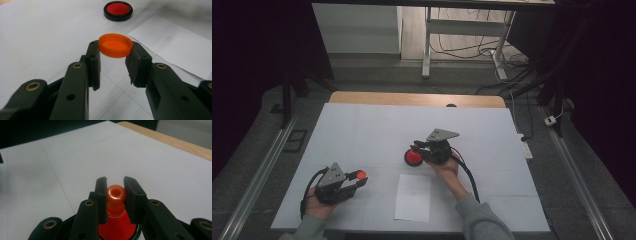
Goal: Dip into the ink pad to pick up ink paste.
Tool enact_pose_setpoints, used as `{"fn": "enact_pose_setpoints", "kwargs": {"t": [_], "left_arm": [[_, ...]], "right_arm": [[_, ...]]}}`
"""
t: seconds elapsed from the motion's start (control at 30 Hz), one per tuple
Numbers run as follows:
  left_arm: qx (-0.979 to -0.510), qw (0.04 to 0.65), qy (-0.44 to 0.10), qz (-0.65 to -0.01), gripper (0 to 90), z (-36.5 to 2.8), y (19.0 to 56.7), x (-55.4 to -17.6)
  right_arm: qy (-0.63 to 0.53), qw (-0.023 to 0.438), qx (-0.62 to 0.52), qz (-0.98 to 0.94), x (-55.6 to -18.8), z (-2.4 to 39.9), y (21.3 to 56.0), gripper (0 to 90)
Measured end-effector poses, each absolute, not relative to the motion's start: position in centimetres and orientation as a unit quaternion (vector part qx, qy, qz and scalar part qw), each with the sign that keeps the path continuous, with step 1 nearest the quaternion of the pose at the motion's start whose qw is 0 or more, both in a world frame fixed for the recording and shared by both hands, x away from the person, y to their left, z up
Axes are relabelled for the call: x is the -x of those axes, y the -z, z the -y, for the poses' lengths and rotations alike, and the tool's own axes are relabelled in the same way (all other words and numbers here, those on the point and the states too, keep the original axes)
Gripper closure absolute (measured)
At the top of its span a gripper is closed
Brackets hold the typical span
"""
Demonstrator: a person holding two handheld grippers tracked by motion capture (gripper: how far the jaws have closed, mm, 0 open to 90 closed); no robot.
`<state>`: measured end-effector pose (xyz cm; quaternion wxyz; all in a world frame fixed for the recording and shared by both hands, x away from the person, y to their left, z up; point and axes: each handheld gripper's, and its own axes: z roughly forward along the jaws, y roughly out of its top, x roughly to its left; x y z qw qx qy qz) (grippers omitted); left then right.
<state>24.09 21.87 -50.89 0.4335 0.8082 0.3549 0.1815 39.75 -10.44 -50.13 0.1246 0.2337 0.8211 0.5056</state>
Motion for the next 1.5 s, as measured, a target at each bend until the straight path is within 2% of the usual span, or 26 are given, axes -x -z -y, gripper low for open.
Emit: {"fn": "enact_pose_setpoints", "kwargs": {"t": [0.57,1.5], "left_arm": [[-0.808,0.434,-0.181,-0.354,64.7,-21.9,50.9,-24.1],[-0.807,0.438,-0.178,-0.354,64.7,-21.9,50.8,-24.0]], "right_arm": [[-0.446,0.133,-0.22,-0.857,-39.7,9.3,52.2,73.0],[-0.483,0.144,-0.224,-0.834,-39.2,9.8,53.3,73.3]]}}
